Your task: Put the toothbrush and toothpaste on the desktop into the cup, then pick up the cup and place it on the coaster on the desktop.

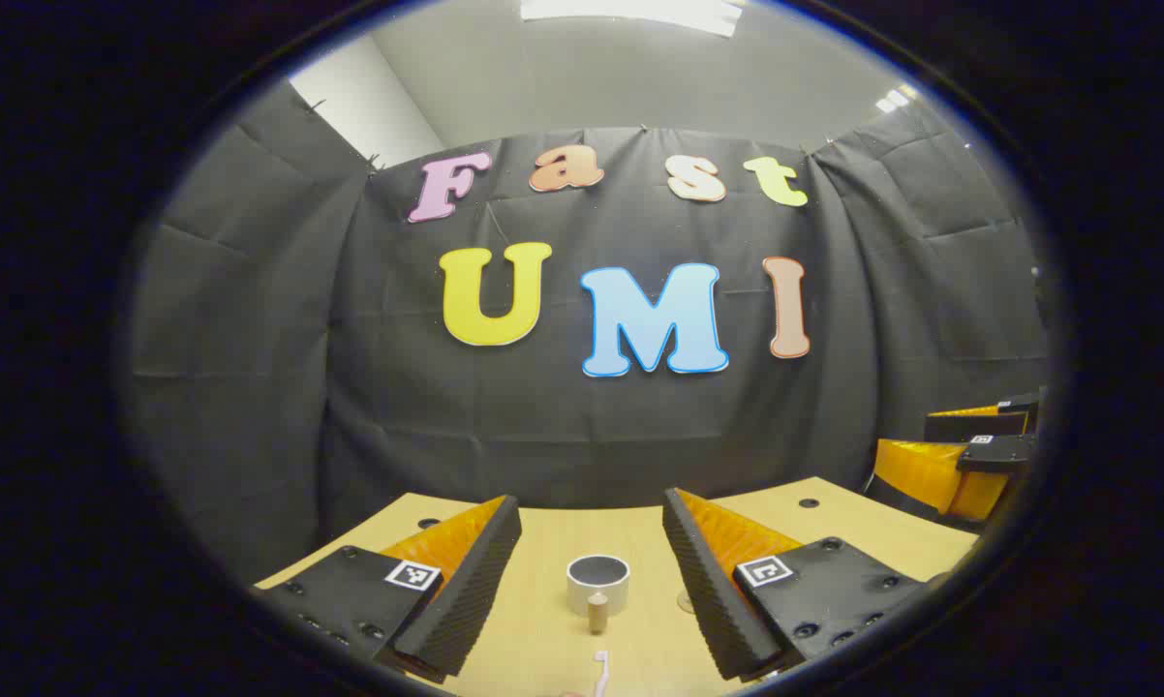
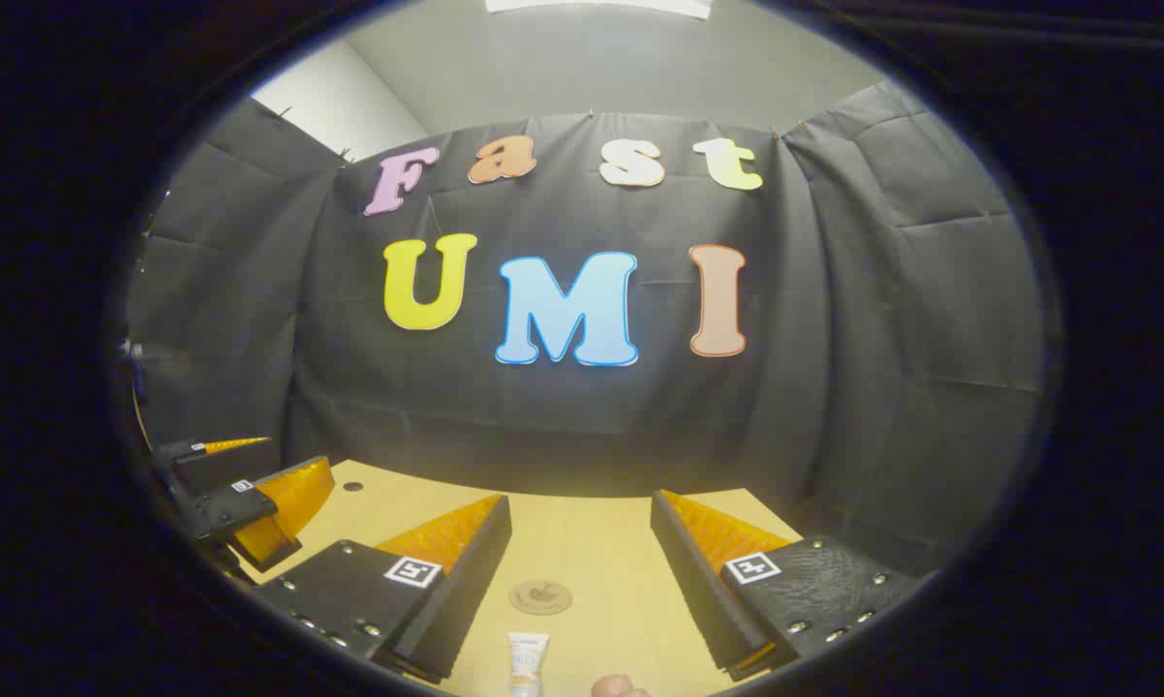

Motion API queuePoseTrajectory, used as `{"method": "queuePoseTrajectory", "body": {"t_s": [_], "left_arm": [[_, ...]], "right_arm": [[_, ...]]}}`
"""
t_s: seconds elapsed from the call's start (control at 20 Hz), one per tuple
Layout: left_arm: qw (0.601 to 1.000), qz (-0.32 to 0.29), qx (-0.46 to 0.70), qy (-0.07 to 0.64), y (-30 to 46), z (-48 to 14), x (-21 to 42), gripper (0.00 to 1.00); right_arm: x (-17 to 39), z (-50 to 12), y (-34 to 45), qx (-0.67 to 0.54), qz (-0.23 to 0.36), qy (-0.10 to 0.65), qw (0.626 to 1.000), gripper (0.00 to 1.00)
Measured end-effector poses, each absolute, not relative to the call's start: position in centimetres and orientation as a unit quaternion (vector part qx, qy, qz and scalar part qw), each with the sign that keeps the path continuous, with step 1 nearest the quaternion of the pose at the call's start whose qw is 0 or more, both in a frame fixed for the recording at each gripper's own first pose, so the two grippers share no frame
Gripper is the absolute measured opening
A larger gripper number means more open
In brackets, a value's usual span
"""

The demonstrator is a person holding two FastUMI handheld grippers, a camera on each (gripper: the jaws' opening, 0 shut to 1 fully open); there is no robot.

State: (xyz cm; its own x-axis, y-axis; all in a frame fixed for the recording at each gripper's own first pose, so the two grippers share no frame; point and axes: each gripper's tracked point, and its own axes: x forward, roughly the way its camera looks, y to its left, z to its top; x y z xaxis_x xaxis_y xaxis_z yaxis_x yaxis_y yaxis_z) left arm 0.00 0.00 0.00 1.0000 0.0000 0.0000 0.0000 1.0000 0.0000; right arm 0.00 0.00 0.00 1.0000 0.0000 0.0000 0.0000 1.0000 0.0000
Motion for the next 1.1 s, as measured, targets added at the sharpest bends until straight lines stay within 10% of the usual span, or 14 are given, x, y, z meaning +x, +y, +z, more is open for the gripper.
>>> {"method": "queuePoseTrajectory", "body": {"t_s": [1.1], "left_arm": [[0.974,-0.050,-0.022,0.221,-2.3,-13.5,3.6,0.96]], "right_arm": [[3.5,-12.7,4.4,0.029,0.099,0.255,0.962,0.92]]}}
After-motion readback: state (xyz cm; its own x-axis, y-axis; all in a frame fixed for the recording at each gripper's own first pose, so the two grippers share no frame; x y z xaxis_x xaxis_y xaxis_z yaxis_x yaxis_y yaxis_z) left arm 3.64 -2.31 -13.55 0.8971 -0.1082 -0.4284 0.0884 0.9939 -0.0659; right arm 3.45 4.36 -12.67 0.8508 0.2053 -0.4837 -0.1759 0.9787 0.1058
